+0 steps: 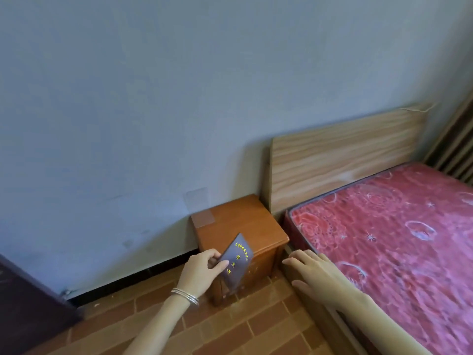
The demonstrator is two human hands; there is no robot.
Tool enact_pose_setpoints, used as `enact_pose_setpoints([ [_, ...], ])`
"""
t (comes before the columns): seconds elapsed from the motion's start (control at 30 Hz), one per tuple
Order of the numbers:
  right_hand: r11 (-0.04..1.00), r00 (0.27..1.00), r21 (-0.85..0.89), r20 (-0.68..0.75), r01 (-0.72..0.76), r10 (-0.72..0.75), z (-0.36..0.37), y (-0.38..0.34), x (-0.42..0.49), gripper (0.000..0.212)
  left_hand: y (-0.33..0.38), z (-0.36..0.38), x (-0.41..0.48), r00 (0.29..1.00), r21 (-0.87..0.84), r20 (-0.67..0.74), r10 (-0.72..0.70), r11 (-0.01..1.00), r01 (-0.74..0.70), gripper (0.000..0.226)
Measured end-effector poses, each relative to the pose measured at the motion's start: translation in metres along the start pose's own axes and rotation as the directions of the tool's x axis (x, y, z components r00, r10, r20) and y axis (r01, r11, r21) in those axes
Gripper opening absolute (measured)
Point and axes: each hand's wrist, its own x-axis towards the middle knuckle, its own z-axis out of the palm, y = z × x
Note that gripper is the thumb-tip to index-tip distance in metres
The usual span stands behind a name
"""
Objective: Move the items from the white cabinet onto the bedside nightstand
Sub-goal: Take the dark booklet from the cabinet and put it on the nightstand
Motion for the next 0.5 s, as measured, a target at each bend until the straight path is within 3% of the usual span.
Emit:
enact_pose_setpoints([
  [0.13,0.999,0.997,-0.029,0.076,0.013,-0.010,0.010,0.030,0.026,0.053,-0.002,0.022,0.031,0.995,-0.085,0.019,-0.098,0.991,0.100,0.026],
  [0.37,0.999,0.991,-0.028,0.128,0.031,-0.027,0.031,0.077,0.079,0.057,-0.032,0.046,0.099,0.977,-0.032,0.084,-0.199,0.979,0.202,0.034],
  [0.5,0.999,0.991,0.003,0.131,0.040,-0.040,0.043,0.099,0.129,0.056,-0.041,0.055,0.155,0.965,0.007,0.123,-0.233,0.972,0.234,0.022],
])
